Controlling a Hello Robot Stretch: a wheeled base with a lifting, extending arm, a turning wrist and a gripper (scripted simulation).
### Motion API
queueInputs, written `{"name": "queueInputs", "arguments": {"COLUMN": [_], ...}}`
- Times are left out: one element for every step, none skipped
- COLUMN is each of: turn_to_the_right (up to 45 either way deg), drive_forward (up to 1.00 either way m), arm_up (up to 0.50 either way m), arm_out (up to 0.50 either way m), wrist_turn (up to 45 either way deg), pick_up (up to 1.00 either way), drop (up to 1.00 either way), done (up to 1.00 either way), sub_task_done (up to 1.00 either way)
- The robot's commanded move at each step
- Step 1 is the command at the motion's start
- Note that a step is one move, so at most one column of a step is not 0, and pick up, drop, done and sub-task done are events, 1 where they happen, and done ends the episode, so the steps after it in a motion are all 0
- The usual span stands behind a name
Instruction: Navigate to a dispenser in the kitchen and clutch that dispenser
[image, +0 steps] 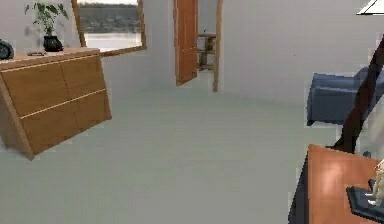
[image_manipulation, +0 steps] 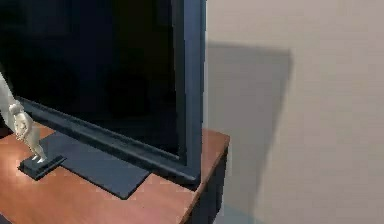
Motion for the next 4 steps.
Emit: {"name": "queueInputs", "arguments": {"turn_to_the_right": [0.0,0.0,0.0,0.0], "drive_forward": [1.0,1.0,1.0,1.0], "arm_up": [0.0,0.0,0.0,0.0], "arm_out": [0.0,0.0,0.0,0.0], "wrist_turn": [0.0,0.0,0.0,0.0], "pick_up": [0.0,0.0,0.0,0.0], "drop": [0.0,0.0,0.0,0.0], "done": [0.0,0.0,0.0,0.0], "sub_task_done": [0.0,0.0,0.0,0.0]}}
